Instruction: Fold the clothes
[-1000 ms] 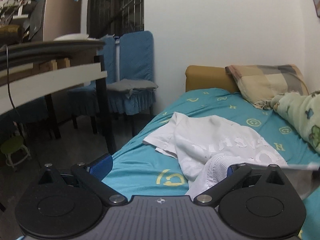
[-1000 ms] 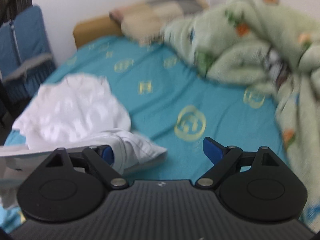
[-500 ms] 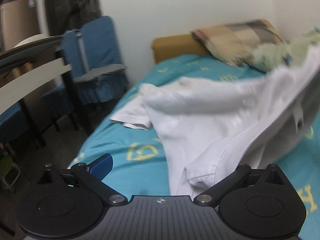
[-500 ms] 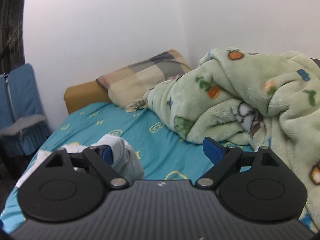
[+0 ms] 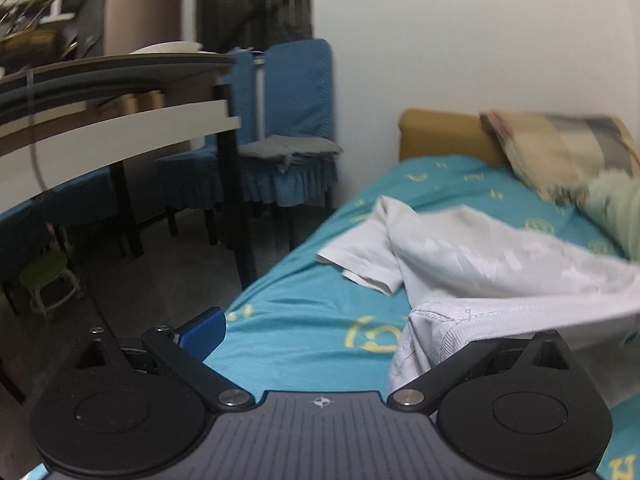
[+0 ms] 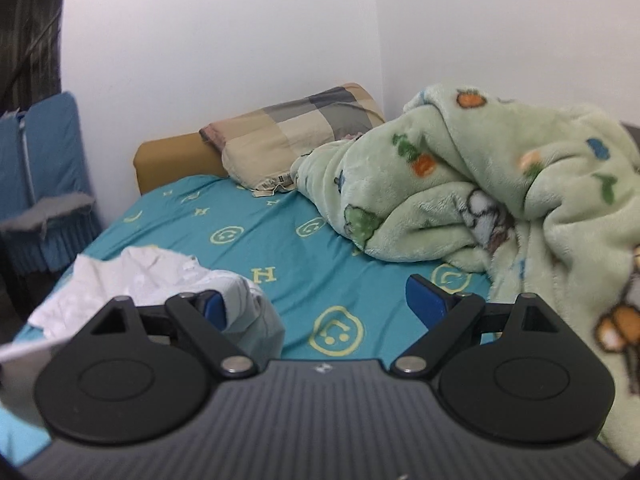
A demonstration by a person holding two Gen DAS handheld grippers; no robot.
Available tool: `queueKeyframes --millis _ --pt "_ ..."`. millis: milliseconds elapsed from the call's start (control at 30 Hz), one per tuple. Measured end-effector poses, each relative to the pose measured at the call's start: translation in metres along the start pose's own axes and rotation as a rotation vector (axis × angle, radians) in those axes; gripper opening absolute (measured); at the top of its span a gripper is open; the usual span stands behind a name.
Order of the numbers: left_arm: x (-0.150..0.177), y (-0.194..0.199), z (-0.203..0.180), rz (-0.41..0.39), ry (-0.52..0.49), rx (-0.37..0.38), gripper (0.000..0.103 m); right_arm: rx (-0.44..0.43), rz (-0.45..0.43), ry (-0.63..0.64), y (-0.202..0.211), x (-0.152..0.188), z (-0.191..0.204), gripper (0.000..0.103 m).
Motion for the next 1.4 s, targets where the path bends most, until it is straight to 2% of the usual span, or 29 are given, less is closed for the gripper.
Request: queueKeyframes --millis 233,367,533,700,900,1167,1267,1400 --pt "-0.015 0.046 0.036 -0.028 0.065 0.011 0.103 0.015 -0.044 -0.004 0.054 0.004 0.001 0.090" --pt "-0.031 0.080 0.052 -0.096 0.079 0.048 0.103 0.047 -0.106 -0.004 0.090 0.000 -0.003 0.090" --pt "-0.070 0.126 0.062 -0.192 0.081 0.081 0.103 0.060 -0.170 -0.066 0.129 -0.026 -0.012 0.090" --pt "-0.137 0.170 0.076 -0.239 0.205 0.128 0.103 0.025 -0.286 -0.104 0.180 -0.089 -0.013 0.090" --pt "-0.237 0.245 0.087 -0.390 0.278 0.180 0.103 -0.021 -0.456 -0.145 0.259 -0.178 -0.019 0.090" --pt "-0.372 0.384 0.105 -0.603 0.338 0.275 0.103 -0.094 -0.690 -0.131 0.381 -0.310 -0.043 0.091" --pt "-0.419 0.432 0.101 -0.659 0.354 0.312 0.103 -0.132 -0.735 -0.152 0.413 -0.361 -0.058 0.091" --pt "-0.464 0.469 0.080 -0.731 0.326 0.314 0.103 -0.123 -0.748 -0.135 0.416 -0.414 -0.068 0.091"
Point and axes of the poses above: each gripper's, at about its wrist camera, not at the fingertips, and y roughly against the way its jaws point, z to its left, x to its underside, the point moved 9 cm from there along -y, roughly the way its jaws point, and after that the axes turned 7 degrees about y, right-handed, at the moved point
